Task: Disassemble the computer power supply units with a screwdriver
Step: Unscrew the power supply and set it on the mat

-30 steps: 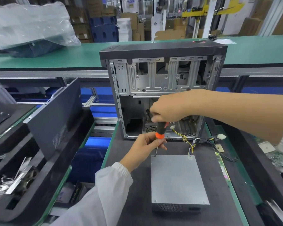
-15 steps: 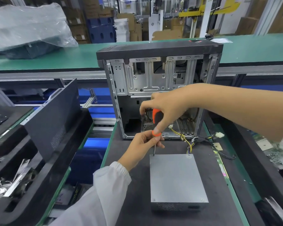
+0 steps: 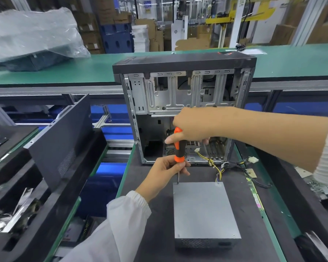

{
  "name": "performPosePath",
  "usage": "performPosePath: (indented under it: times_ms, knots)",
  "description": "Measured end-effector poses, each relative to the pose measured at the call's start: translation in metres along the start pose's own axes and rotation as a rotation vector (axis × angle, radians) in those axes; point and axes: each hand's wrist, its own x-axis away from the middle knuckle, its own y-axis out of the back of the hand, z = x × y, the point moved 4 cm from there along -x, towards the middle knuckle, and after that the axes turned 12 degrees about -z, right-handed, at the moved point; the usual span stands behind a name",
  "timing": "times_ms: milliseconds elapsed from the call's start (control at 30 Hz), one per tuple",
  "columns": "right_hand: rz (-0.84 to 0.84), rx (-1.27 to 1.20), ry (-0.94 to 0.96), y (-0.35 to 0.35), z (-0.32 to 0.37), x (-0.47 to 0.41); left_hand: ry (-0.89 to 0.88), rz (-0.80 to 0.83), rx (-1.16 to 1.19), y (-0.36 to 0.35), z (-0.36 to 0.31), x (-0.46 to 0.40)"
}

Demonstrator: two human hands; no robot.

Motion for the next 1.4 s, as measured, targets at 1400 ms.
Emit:
performPosePath:
  times_ms: [1400]
  knots:
    - [-0.039, -0.518, -0.166, -0.004, -0.049, 0.02, 0.147, -0.043, -0.064, 0.029, 0.041, 0.013]
